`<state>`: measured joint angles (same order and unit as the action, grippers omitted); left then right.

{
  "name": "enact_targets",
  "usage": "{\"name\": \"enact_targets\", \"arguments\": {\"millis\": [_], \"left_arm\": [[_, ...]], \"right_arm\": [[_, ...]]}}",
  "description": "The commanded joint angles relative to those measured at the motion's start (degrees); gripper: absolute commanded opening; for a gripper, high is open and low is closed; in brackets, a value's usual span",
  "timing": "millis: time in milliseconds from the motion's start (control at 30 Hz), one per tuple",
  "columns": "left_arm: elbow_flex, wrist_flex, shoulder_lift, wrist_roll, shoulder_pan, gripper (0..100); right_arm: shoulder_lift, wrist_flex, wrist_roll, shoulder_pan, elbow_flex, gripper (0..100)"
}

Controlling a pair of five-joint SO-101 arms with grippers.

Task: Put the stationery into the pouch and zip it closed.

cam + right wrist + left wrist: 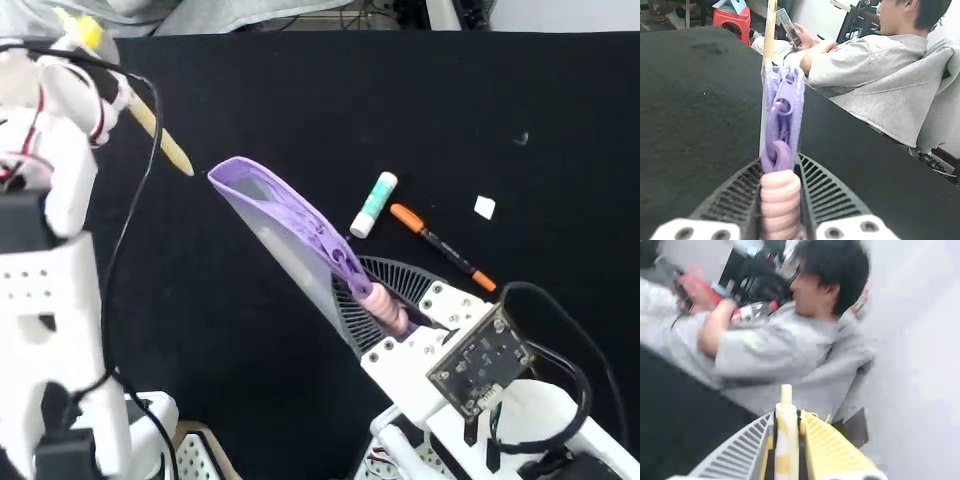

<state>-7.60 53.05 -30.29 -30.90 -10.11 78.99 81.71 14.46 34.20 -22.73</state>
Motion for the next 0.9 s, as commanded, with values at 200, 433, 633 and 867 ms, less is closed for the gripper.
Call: {"name": "enact_targets", "arguments": {"millis": [200, 433, 633, 867], "left_arm": [[-4.6, -6.5, -8.6, -0.4, 0.7, 3], [-4.3, -5.5, -13.8, -0.1, 10.0, 3], [-4.3, -3.3, -15.9, 0.8, 14.0, 3], [0.5, -3.3, -15.6, 2.5, 16.1, 3]], "right_arm": [[-0.7, -1.8, 0.7, 0.4, 0.0, 1.1], [-0.7, -1.8, 0.7, 0.4, 0.0, 1.1], [-0.7, -1.8, 0.7, 0.4, 0.0, 1.1], [-0.7, -1.9, 0.7, 0.4, 0.0, 1.1]]}}
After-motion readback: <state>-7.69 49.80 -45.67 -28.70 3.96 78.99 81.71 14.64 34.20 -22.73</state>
